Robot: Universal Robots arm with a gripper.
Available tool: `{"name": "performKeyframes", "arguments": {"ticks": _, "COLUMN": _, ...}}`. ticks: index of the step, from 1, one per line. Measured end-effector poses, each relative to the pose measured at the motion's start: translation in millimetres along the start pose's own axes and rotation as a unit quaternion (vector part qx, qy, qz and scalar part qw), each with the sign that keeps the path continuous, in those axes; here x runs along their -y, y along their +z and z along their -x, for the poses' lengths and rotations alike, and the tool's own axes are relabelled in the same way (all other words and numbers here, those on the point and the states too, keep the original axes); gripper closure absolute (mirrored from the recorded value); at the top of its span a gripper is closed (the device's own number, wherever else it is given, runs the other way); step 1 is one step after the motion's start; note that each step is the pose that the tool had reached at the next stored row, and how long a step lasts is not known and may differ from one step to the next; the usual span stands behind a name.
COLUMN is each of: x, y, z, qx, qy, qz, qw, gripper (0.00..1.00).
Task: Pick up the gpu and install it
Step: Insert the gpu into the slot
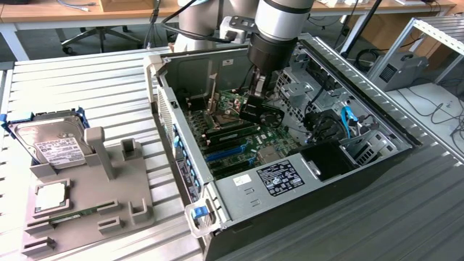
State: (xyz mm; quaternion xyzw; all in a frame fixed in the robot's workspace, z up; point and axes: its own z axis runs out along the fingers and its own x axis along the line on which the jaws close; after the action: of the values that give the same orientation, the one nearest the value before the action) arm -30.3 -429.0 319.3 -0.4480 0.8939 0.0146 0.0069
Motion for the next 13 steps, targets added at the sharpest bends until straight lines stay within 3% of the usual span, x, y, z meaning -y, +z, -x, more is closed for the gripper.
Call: {"name": "performKeyframes", "arguments": {"ticks": 13, "x": 0.0, "y": 0.0, "z": 0.0, "qx": -0.0003, "qy": -0.013, "qz": 0.0003, "qw": 0.9999, "gripper": 0.74}}
